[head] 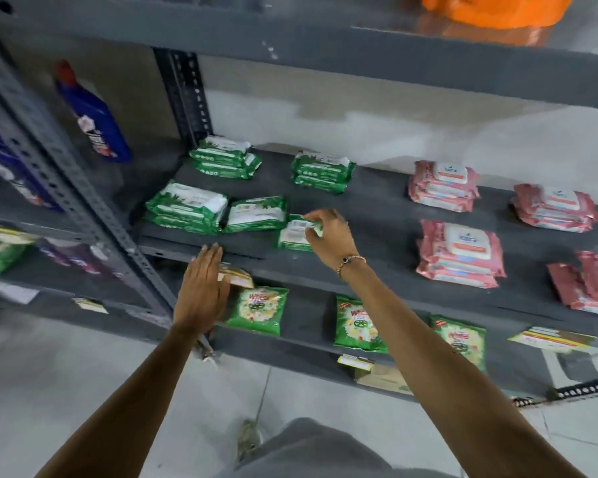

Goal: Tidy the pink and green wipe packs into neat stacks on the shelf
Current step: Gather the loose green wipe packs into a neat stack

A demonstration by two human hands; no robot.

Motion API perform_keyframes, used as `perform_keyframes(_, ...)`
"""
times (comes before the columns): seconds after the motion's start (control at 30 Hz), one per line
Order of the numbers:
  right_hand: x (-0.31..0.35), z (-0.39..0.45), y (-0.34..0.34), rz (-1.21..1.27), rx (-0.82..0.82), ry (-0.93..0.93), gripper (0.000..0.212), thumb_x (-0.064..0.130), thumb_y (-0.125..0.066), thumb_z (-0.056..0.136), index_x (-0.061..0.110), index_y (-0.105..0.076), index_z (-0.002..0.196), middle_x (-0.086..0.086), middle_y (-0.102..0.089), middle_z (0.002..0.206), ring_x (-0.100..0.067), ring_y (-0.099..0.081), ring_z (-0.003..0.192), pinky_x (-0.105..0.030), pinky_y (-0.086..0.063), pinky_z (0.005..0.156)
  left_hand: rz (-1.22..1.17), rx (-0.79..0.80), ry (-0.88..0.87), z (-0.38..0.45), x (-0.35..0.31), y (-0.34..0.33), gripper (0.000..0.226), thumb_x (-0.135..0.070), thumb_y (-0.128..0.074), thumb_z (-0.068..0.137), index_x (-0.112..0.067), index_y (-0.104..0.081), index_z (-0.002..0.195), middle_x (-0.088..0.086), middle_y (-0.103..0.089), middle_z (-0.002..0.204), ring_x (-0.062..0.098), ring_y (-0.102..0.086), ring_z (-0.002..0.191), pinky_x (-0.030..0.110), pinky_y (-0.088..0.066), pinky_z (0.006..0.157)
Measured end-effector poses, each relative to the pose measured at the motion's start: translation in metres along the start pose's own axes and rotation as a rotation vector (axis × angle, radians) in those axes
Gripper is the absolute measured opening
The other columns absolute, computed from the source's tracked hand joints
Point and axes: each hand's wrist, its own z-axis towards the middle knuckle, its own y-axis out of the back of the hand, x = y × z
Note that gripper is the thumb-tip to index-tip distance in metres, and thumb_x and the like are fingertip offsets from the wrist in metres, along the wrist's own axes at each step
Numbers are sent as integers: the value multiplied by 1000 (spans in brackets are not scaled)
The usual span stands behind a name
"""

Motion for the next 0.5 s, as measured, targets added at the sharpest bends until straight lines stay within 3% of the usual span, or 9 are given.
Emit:
perform_keyframes(0.13, 2, 18, -21, -344, 177, -156, 65, 31, -59, 83, 11, -34, 140, -13, -34, 144, -33, -28, 136, -48, -32, 107, 72, 86, -132, 16, 33, 3, 62, -37, -30, 95, 1, -34, 145, 17, -37, 151, 29, -26, 143, 31, 0, 118)
perform_keyframes(0.23, 2, 28, -22, -428, 212, -186, 83, 43, -61, 81, 10, -20, 146, -9, -24, 153, -26, -12, 145, -51, -17, 115, 69, 107, -236, 28, 36, -2, 61, -39, -28, 98, 1, -36, 143, 17, -37, 151, 29, -27, 143, 36, -3, 119)
perform_keyframes(0.4, -1, 28, -17, -565, 371, -213, 107, 49, -72, 72, 14, -7, 149, -9, -15, 157, -28, -13, 145, -50, -12, 116, 101, 93, -211, 33, 37, -12, 58, -41, -19, 100, -1, -44, 135, 19, -53, 138, 30, -38, 133, 43, -19, 112)
perform_keyframes(0.5, -5, 23, -14, -622, 345, -254, 105, 44, -76, 69, 14, -14, 148, -12, -18, 154, -34, -15, 142, -51, -20, 113, 115, 70, -209, 33, 40, -17, 56, -41, -17, 100, -3, -42, 134, 19, -55, 136, 29, -35, 131, 40, -15, 114)
